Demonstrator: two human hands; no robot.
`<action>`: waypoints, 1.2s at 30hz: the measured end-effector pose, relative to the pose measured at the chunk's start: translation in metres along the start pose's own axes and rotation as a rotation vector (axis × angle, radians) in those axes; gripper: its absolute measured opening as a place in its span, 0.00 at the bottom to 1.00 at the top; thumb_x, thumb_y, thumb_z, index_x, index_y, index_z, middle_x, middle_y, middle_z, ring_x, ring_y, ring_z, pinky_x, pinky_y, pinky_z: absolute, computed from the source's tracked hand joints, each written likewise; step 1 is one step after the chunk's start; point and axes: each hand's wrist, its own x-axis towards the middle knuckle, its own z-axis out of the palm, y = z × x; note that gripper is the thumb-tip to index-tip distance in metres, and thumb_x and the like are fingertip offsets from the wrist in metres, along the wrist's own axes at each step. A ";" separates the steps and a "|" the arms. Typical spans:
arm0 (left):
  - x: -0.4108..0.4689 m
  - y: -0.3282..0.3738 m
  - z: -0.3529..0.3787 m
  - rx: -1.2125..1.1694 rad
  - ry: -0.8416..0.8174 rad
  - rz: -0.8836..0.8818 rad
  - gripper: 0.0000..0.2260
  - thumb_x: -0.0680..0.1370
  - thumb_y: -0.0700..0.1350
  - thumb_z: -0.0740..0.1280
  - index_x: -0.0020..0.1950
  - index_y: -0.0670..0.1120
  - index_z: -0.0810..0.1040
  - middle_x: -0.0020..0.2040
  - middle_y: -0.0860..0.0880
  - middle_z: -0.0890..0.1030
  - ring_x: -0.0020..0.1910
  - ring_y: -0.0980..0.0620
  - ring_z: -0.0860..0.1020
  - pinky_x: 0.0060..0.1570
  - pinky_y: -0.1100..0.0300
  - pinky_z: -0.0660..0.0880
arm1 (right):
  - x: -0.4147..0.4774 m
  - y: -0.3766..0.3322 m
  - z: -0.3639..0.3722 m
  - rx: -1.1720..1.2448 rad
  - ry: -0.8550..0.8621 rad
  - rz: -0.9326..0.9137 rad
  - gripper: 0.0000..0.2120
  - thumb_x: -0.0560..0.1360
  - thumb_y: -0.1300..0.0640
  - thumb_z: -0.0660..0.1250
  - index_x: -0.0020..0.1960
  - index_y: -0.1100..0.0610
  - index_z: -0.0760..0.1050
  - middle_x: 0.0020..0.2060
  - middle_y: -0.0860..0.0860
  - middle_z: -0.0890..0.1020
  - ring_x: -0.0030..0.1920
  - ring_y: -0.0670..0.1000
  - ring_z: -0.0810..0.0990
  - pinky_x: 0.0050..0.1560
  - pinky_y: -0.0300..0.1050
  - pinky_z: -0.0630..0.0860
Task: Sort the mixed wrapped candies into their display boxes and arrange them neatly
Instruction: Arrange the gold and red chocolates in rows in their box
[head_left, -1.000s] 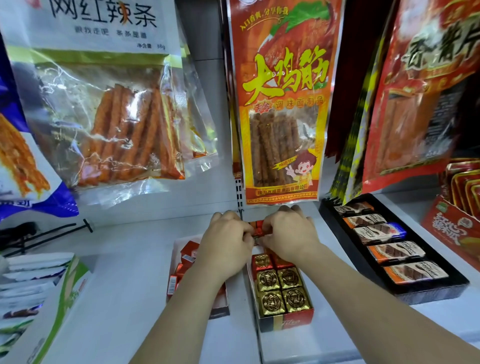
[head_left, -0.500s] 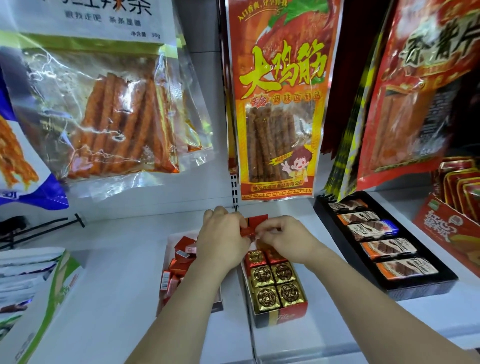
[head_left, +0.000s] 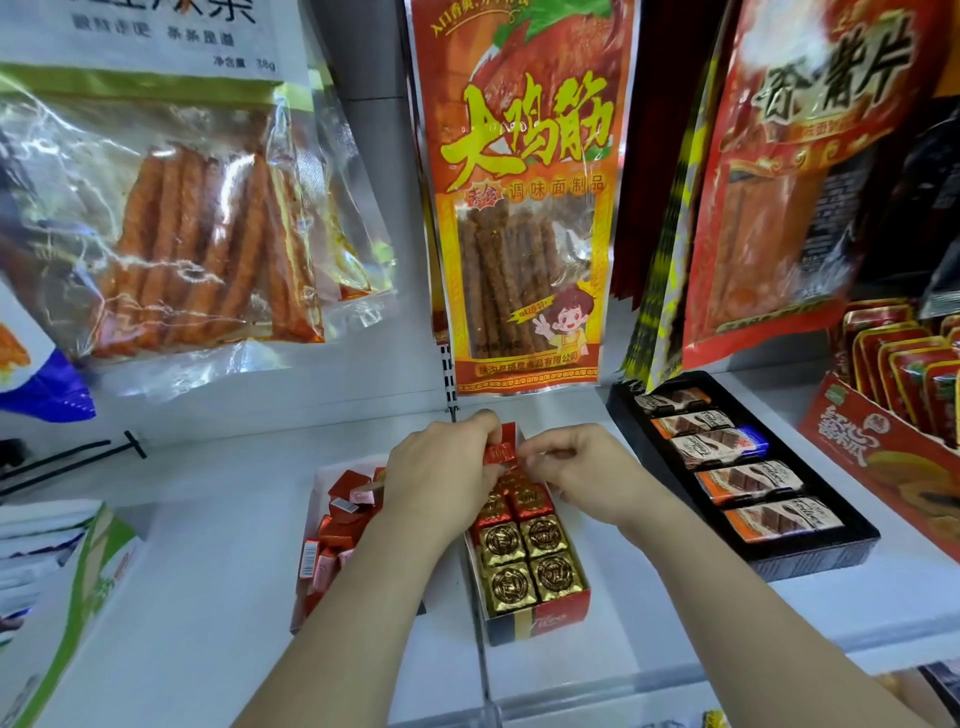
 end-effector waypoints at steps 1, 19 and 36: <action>0.000 0.001 0.001 0.010 0.009 0.000 0.10 0.75 0.55 0.68 0.53 0.57 0.71 0.44 0.53 0.80 0.46 0.48 0.78 0.41 0.56 0.71 | 0.000 0.000 0.000 -0.007 0.004 0.004 0.07 0.76 0.60 0.67 0.51 0.55 0.83 0.40 0.53 0.84 0.37 0.45 0.77 0.35 0.32 0.71; 0.003 0.001 0.004 -0.049 -0.166 -0.019 0.06 0.79 0.52 0.63 0.53 0.52 0.72 0.48 0.53 0.82 0.47 0.50 0.79 0.48 0.50 0.77 | -0.008 -0.003 -0.014 0.098 -0.125 0.149 0.08 0.77 0.60 0.66 0.55 0.60 0.77 0.41 0.57 0.82 0.36 0.52 0.81 0.47 0.49 0.83; -0.008 0.000 -0.009 -0.230 -0.013 -0.089 0.13 0.79 0.47 0.63 0.64 0.51 0.78 0.50 0.55 0.82 0.49 0.54 0.77 0.49 0.61 0.72 | -0.013 -0.002 -0.014 -0.039 -0.103 0.100 0.11 0.76 0.58 0.69 0.56 0.61 0.79 0.34 0.54 0.81 0.33 0.50 0.79 0.47 0.51 0.82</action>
